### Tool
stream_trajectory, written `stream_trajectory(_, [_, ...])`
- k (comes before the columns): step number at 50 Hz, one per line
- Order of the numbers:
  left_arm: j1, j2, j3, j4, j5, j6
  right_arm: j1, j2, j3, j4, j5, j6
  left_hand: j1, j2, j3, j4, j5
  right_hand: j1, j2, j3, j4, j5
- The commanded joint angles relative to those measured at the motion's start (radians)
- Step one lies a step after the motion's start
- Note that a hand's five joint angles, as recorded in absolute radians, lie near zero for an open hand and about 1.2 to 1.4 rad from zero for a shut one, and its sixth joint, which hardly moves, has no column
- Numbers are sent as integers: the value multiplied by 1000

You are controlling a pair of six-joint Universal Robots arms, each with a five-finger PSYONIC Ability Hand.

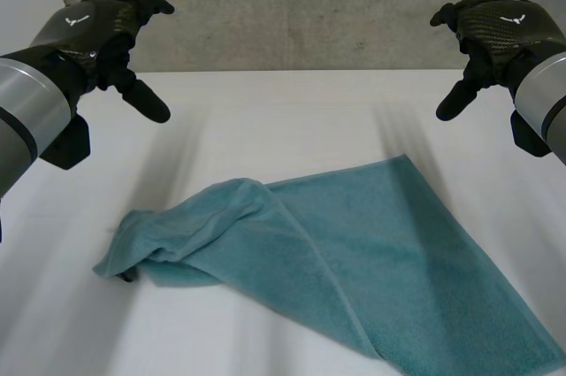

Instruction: Fold the laundry

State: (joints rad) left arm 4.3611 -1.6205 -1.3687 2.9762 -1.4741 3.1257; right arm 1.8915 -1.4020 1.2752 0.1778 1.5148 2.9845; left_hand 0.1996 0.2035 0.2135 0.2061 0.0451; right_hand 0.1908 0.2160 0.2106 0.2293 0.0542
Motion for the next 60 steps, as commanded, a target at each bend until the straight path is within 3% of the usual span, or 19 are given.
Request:
stream_trajectory(1, [-40,-59,-7,1,26,22,8,3,6,34,-77,-113,67,63,53,60,47,-16,-41,-36,-55,-54])
stream_trajectory(5, [-72,-165,-1,0,107,112,9,8,21,81,-102,-211,96,92,82,90,76,-16,-41,-36,-55,-54])
stream_trajectory(10, [-129,-342,38,15,205,330,5,17,32,134,-102,-272,196,192,182,189,176,-16,-41,-36,-55,-54])
stream_trajectory(17, [-169,-599,183,64,198,523,-6,18,140,121,-111,-274,304,300,290,298,284,-16,-41,-36,-55,-54])
stream_trajectory(25, [-169,-728,270,122,169,665,-57,17,283,59,-116,-286,395,391,381,389,375,-16,-41,-36,-55,-54])
stream_trajectory(44, [-155,-832,315,148,155,697,-118,17,354,-21,-120,-288,557,553,543,550,537,-16,-41,-36,-55,-54])
stream_trajectory(48, [-155,-832,323,148,150,695,-120,17,352,-21,-120,-288,829,825,815,823,809,-16,-41,-36,-55,-54])
stream_trajectory(49, [-153,-829,324,148,147,692,-120,17,352,-21,-119,-288,1028,1024,1014,1021,1008,-16,-41,-36,-55,-54])
stream_trajectory(51, [-155,-820,323,153,138,692,-120,17,352,-21,-119,-286,1196,1192,1182,1190,1176,-16,-41,-36,-55,-54])
stream_trajectory(55, [-155,-782,307,178,58,695,-118,17,354,-21,-119,-286,1197,1193,1183,1190,1177,-16,-41,-36,-55,-54])
stream_trajectory(60, [-155,-653,217,304,-54,685,-118,17,355,-11,-117,-272,1197,1193,1183,1190,1177,-16,-41,-36,-55,-54])
